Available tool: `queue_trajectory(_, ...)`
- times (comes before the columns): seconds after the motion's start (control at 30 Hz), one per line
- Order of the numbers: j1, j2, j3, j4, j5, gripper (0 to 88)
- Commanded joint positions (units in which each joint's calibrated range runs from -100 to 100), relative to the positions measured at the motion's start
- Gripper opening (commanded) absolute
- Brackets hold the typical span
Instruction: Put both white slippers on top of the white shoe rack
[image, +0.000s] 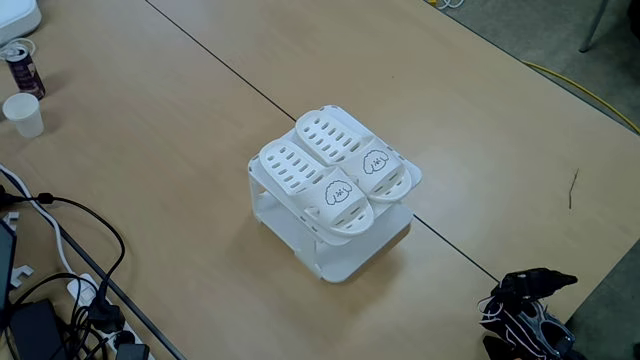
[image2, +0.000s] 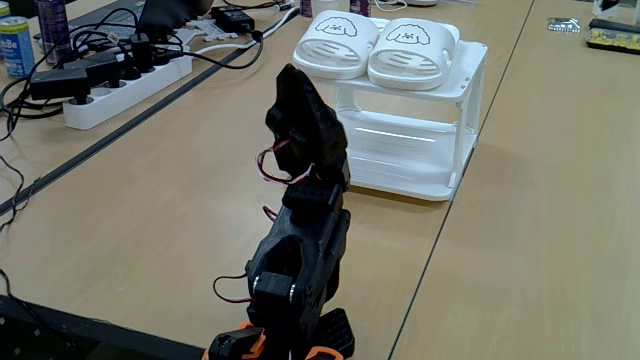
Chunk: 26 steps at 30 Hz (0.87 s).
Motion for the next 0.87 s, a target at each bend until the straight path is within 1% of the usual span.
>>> queue_trajectory(0.0, 0.1, 0.3, 0.5, 0.3, -10.6, 0.8)
queue_trajectory(0.53, -0.5, 0.3, 0.5, -0.1, -10.6, 0.8)
queue_trajectory(0.6, -0.5, 0.1, 0.5, -0.7, -9.4, 0.8)
queue_trajectory(0.67, -0.5, 0.1, 0.5, -1.5, -5.6, 0.8)
queue_trajectory(0.73, -0.5, 0.1, 0.5, -1.5, 1.9, 0.8)
queue_trajectory(0.83, -0.5, 0.1, 0.5, -1.5, 14.8, 0.8)
